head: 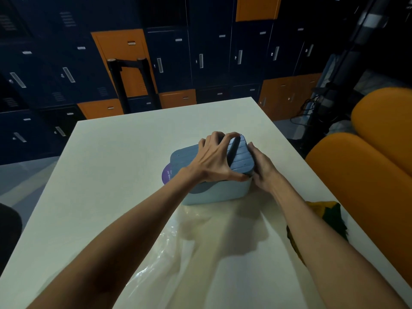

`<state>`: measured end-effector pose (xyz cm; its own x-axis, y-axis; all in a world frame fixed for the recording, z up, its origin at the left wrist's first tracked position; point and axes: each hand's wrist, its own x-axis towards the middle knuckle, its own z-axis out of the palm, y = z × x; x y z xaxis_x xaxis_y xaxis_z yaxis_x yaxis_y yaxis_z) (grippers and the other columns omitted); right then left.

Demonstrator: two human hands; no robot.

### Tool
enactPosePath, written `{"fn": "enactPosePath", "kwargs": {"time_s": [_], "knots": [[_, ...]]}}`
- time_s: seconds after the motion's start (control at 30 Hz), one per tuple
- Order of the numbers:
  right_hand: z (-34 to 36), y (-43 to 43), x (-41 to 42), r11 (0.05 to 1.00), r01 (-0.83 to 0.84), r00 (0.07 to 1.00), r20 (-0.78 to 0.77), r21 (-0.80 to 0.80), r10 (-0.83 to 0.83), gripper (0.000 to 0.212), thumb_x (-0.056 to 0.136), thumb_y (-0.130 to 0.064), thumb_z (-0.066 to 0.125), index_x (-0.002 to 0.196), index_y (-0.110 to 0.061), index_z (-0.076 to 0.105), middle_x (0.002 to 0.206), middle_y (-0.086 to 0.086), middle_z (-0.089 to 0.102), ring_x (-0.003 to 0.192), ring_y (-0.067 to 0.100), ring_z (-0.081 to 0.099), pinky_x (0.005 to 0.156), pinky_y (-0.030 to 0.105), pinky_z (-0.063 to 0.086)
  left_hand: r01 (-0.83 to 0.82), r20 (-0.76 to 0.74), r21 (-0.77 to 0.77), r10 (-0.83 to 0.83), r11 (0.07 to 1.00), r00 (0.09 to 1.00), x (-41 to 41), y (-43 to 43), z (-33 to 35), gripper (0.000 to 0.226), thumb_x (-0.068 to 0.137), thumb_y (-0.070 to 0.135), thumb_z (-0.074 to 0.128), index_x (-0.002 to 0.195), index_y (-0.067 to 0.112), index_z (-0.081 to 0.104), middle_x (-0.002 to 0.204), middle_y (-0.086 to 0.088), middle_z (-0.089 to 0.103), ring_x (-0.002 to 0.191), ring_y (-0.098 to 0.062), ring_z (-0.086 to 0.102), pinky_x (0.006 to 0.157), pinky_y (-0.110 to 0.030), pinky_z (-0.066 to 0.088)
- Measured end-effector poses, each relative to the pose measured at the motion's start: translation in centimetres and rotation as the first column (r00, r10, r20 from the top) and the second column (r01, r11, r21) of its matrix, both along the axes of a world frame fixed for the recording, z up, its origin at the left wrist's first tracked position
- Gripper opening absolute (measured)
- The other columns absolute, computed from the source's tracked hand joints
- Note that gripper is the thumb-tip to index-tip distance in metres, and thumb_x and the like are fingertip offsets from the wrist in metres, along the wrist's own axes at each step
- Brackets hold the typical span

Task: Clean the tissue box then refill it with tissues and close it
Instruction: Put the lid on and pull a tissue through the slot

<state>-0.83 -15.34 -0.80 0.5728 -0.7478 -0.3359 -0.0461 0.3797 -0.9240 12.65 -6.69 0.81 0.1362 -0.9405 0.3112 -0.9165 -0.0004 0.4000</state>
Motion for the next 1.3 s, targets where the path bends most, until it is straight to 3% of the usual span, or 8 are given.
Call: {"fn": "enactPosePath", "kwargs": {"time_s": [0.13, 0.57, 0.73, 0.83, 1.0, 1.13, 1.23, 1.3], "knots": [[-0.8, -0.5, -0.4, 0.999, -0.031, 0.998, 0.048, 0.013, 0.03, 0.038, 0.1, -0.044, 0.037, 0.103, -0.021, 0.067, 0.092, 0.001, 0.072, 0.082, 0.014, 0.069, 0.072, 0.028, 0.055, 0.019, 0.023, 0.052, -0.02, 0.998, 1.0, -0.6, -0.1, -0.2, 0.104, 0.05, 0.08, 0.057, 0.138, 0.029, 0.034, 0.111, -0.002, 0.039, 0.103, -0.016, 0.036, 0.1, -0.039, 0.029], [-2.2, -0.3, -1.5, 0.999, -0.045, 0.999, 0.027, 0.008, 0.045, 0.04, 0.101, -0.048, 0.033, 0.109, -0.024, 0.063, 0.095, 0.003, 0.069, 0.086, 0.016, 0.065, 0.076, 0.033, 0.053, 0.056, 0.331, 0.253, -0.141, 0.966, 0.933, -1.3, -0.5, -0.3, 0.111, 0.058, 0.084, 0.046, 0.15, 0.029, 0.017, 0.125, -0.009, 0.036, 0.116, -0.024, 0.036, 0.101, -0.047, 0.027], [-1.3, -0.2, -1.7, 0.999, -0.037, 0.999, 0.014, -0.022, 0.038, 0.039, 0.101, -0.045, 0.034, 0.101, -0.022, 0.066, 0.088, 0.001, 0.071, 0.083, 0.015, 0.065, 0.077, 0.031, 0.05, 0.098, 0.192, 0.177, -0.132, 0.979, 0.973, -1.2, 0.0, 0.0, 0.109, 0.054, 0.083, 0.049, 0.147, 0.031, 0.023, 0.119, -0.006, 0.039, 0.112, -0.022, 0.037, 0.1, -0.042, 0.029], [-0.5, 0.1, -1.3, 0.997, -0.048, 0.998, -0.03, -0.054, 0.047, 0.039, 0.096, -0.049, 0.042, 0.104, -0.023, 0.069, 0.101, 0.006, 0.071, 0.1, 0.022, 0.064, 0.09, 0.039, 0.047, 0.108, 0.044, 0.07, -0.111, 0.992, 0.993, -0.7, 1.0, 0.9, 0.107, 0.055, 0.08, 0.051, 0.147, 0.032, 0.025, 0.122, -0.004, 0.038, 0.109, -0.013, 0.032, 0.101, -0.038, 0.027], [-0.2, 0.6, -1.4, 0.998, -0.037, 0.999, -0.005, -0.055, 0.037, 0.039, 0.097, -0.041, 0.041, 0.117, -0.018, 0.066, 0.113, 0.008, 0.069, 0.101, 0.021, 0.064, 0.083, 0.033, 0.05, 0.06, -0.179, 0.085, -0.044, 0.995, 0.983, 0.8, 1.6, 3.4, 0.101, 0.062, 0.067, 0.063, 0.148, 0.038, 0.019, 0.133, 0.0, 0.032, 0.11, -0.011, 0.027, 0.1, -0.034, 0.031], [-0.2, 1.2, -1.5, 0.999, -0.01, 1.0, 0.012, -0.032, 0.011, 0.035, 0.099, -0.042, 0.039, 0.105, -0.023, 0.069, 0.102, 0.006, 0.068, 0.092, 0.02, 0.063, 0.082, 0.035, 0.049, 0.106, -0.087, 0.283, -0.084, 0.953, 0.993, 1.4, 1.5, 2.9, 0.105, 0.059, 0.07, 0.063, 0.149, 0.039, 0.019, 0.13, -0.002, 0.033, 0.114, -0.018, 0.032, 0.105, -0.04, 0.031], [-0.4, 1.6, -1.3, 1.0, -0.001, 0.996, 0.092, 0.023, -0.001, 0.036, 0.101, -0.038, 0.039, 0.106, -0.02, 0.069, 0.103, 0.007, 0.071, 0.097, 0.02, 0.065, 0.088, 0.035, 0.051, 0.132, -0.001, 0.298, -0.138, 0.945, 0.99, 0.4, 0.9, 1.5, 0.11, 0.053, 0.08, 0.056, 0.148, 0.039, 0.02, 0.127, -0.002, 0.036, 0.113, -0.016, 0.031, 0.101, -0.036, 0.025], [-0.6, 2.0, -1.5, 0.996, -0.013, 0.986, 0.165, 0.084, -0.001, 0.034, 0.101, -0.034, 0.039, 0.104, -0.016, 0.068, 0.092, 0.003, 0.074, 0.085, 0.016, 0.069, 0.075, 0.027, 0.057, 0.139, 0.022, 0.278, -0.151, 0.95, 0.988, -0.2, 0.5, 0.9, 0.11, 0.051, 0.083, 0.051, 0.147, 0.038, 0.022, 0.125, -0.001, 0.037, 0.116, -0.017, 0.033, 0.1, -0.034, 0.023]]}}
